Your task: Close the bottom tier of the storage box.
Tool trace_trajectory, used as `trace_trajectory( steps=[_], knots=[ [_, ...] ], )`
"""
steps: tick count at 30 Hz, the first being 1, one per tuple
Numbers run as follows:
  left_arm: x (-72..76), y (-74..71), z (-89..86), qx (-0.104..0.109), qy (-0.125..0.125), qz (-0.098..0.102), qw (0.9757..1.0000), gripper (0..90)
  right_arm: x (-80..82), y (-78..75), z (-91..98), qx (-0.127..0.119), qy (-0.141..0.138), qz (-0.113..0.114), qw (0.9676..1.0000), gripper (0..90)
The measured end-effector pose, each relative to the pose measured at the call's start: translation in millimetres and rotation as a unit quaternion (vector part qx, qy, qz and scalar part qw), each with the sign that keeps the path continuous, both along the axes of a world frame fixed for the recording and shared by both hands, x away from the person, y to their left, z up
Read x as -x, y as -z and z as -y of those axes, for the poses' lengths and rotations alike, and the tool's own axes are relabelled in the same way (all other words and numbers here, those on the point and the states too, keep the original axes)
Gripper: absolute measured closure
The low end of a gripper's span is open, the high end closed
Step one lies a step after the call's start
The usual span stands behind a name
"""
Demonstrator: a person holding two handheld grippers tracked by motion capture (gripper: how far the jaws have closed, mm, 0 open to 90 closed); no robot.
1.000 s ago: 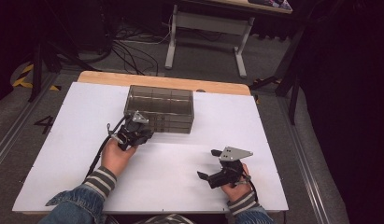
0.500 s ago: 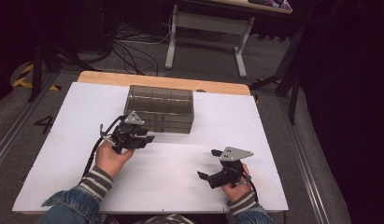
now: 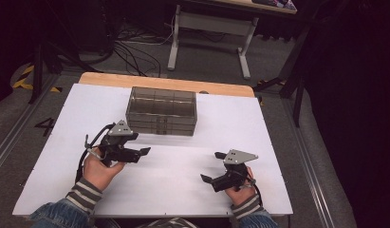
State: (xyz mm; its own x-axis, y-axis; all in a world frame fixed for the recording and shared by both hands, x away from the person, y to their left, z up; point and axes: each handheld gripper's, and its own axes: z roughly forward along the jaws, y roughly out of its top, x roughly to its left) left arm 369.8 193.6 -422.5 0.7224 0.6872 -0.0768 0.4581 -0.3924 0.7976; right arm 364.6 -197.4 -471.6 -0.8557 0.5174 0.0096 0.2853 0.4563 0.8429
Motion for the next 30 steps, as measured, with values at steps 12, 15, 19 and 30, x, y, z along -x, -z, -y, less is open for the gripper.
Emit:
trace_trajectory(
  steps=[12,15,19,30],
  knots=[
    [21.8,5.2,-30.3,0.052,0.012,0.02,0.9984,13.4,1.0,-0.7,0.4,-0.002,0.0,0.003,1.0,1.1],
    [27.2,8.6,-37.3,0.057,0.006,0.025,0.9981,10.6,1.3,-0.7,0.2,-0.002,-0.001,0.003,1.0,1.1],
    [32.3,14.0,-45.4,0.06,0.008,0.027,0.9978,8.6,1.5,-0.7,0.2,-0.002,-0.001,0.005,1.0,1.1],
    [45.0,29.7,-55.0,0.036,0.008,0.038,0.9986,3.0,2.3,-0.9,-0.1,-0.002,-0.001,0.006,1.0,1.1]
  ],
)
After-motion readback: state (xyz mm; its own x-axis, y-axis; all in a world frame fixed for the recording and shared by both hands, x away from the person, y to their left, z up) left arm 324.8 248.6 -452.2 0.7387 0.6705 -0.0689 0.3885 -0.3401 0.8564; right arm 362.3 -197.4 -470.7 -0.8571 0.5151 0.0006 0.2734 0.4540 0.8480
